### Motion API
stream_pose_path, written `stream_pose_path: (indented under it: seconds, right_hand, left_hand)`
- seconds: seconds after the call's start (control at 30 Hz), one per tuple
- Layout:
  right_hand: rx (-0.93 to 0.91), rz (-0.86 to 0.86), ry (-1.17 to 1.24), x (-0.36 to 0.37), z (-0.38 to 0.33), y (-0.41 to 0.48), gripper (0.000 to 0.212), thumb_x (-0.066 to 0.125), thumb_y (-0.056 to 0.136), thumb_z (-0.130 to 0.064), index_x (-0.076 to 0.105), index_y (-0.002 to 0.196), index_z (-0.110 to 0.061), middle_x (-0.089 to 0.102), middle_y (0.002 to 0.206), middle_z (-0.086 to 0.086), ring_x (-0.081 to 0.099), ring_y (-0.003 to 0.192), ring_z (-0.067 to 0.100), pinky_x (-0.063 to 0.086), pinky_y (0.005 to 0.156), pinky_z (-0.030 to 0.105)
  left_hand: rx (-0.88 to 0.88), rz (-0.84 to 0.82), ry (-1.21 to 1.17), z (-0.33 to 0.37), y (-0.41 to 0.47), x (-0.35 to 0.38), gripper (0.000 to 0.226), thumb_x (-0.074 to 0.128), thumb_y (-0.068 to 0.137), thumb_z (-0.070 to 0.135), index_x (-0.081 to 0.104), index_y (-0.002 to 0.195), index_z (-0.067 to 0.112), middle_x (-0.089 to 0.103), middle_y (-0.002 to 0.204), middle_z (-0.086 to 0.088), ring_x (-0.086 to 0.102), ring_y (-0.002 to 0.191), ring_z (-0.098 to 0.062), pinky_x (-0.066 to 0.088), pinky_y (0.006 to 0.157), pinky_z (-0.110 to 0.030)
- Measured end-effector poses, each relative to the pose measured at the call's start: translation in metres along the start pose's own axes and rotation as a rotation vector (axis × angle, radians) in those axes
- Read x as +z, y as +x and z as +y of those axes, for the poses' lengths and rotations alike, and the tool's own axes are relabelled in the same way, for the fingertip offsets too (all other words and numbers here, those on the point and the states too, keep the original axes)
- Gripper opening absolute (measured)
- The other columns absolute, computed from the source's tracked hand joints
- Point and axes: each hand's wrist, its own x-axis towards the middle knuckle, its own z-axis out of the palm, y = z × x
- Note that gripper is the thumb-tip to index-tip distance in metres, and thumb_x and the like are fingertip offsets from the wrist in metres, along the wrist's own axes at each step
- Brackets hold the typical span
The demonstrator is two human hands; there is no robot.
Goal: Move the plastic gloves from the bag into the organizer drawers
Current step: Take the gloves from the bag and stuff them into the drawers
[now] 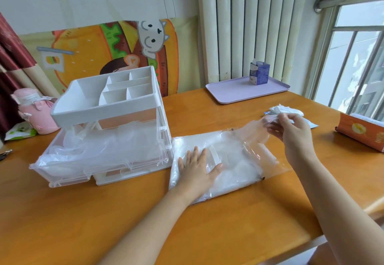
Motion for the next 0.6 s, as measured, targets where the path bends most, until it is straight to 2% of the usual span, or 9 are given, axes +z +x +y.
stream_pose_path:
  seconds: [0.07, 0.13, 0.2, 0.27, 0.33, 0.43, 0.5, 0.53, 0.6]
  right_hand:
    - [-0.071, 0.042, 0.059, 0.001, -0.011, -0.002, 0.015, 0.042, 0.102, -0.014, 0.053, 0.090, -0.012, 0.061, 0.078, 0.008, 0.066, 0.061, 0.006, 0.055, 0.061, 0.019]
    - [-0.089, -0.009, 0.076, 0.006, -0.025, -0.005, 0.017, 0.043, 0.102, -0.016, 0.053, 0.088, -0.014, 0.067, 0.079, 0.008, 0.069, 0.070, 0.010, 0.055, 0.066, 0.022]
    - [-0.074, -0.148, 0.089, 0.012, -0.041, -0.009, 0.017, 0.044, 0.101, -0.016, 0.054, 0.088, -0.011, 0.071, 0.080, 0.012, 0.071, 0.079, 0.019, 0.056, 0.072, 0.025]
    - [-0.049, -0.316, 0.100, 0.018, -0.059, -0.013, 0.019, 0.043, 0.101, -0.015, 0.053, 0.086, -0.008, 0.071, 0.081, 0.017, 0.071, 0.082, 0.024, 0.056, 0.072, 0.027]
    - [-0.040, -0.465, 0.089, 0.023, -0.077, -0.015, 0.020, 0.041, 0.101, -0.012, 0.051, 0.084, -0.008, 0.068, 0.080, 0.017, 0.069, 0.080, 0.026, 0.055, 0.072, 0.027]
    - [-0.020, -0.604, 0.047, 0.033, -0.099, -0.020, 0.020, 0.042, 0.101, -0.012, 0.049, 0.082, -0.009, 0.058, 0.076, 0.015, 0.065, 0.072, 0.023, 0.052, 0.063, 0.022]
    - [-0.006, -0.660, 0.027, 0.040, -0.107, -0.025, 0.021, 0.042, 0.100, -0.013, 0.050, 0.081, -0.009, 0.054, 0.071, 0.011, 0.060, 0.063, 0.019, 0.050, 0.057, 0.020]
    - [0.001, -0.677, 0.025, 0.043, -0.109, -0.028, 0.022, 0.043, 0.100, -0.013, 0.050, 0.079, -0.010, 0.052, 0.067, 0.007, 0.056, 0.059, 0.015, 0.048, 0.055, 0.018]
    - [0.010, -0.686, 0.035, 0.048, -0.114, -0.035, 0.022, 0.043, 0.099, -0.013, 0.049, 0.078, -0.011, 0.048, 0.062, 0.001, 0.049, 0.054, 0.010, 0.043, 0.050, 0.015]
  left_hand:
    - [-0.016, -0.006, -0.002, 0.001, 0.000, -0.001, 0.076, 0.029, 0.095, 0.063, 0.003, 0.155, 0.024, -0.010, 0.162, -0.002, -0.016, 0.148, -0.020, -0.014, 0.117, -0.045]
    - [-0.022, -0.015, -0.016, 0.004, -0.001, -0.004, 0.077, 0.032, 0.095, 0.062, 0.004, 0.155, 0.022, -0.008, 0.162, -0.002, -0.014, 0.148, -0.020, -0.013, 0.117, -0.043]
    - [0.033, 0.013, -0.125, 0.010, -0.004, -0.010, 0.076, 0.039, 0.096, 0.057, 0.008, 0.155, 0.020, -0.002, 0.162, -0.001, -0.006, 0.149, -0.017, -0.006, 0.119, -0.037]
    - [0.144, 0.065, -0.309, 0.021, -0.010, -0.020, 0.076, 0.047, 0.094, 0.055, 0.015, 0.154, 0.022, 0.009, 0.161, 0.006, 0.005, 0.148, -0.009, 0.006, 0.118, -0.026]
    - [0.219, 0.046, -0.534, 0.038, -0.019, -0.035, 0.083, 0.053, 0.085, 0.064, 0.021, 0.152, 0.027, 0.020, 0.158, 0.013, 0.017, 0.144, -0.002, 0.016, 0.112, -0.019]
    - [0.266, -0.140, -0.894, 0.058, -0.030, -0.054, 0.105, 0.057, 0.060, 0.085, 0.037, 0.145, 0.029, 0.041, 0.145, 0.018, 0.036, 0.133, 0.002, 0.026, 0.108, -0.021]
    - [0.317, -0.293, -1.114, 0.063, -0.033, -0.060, 0.095, 0.060, 0.057, 0.084, 0.056, 0.131, 0.025, 0.056, 0.133, 0.010, 0.050, 0.124, -0.006, 0.035, 0.108, -0.028]
    - [0.319, -0.366, -1.245, 0.064, -0.034, -0.061, 0.094, 0.063, 0.057, 0.081, 0.058, 0.129, 0.022, 0.059, 0.133, 0.003, 0.053, 0.125, -0.012, 0.037, 0.109, -0.031]
    - [0.268, -0.537, -1.472, 0.063, -0.032, -0.060, 0.111, 0.068, 0.056, 0.077, 0.045, 0.141, 0.010, 0.052, 0.141, -0.011, 0.048, 0.132, -0.023, 0.034, 0.113, -0.039]
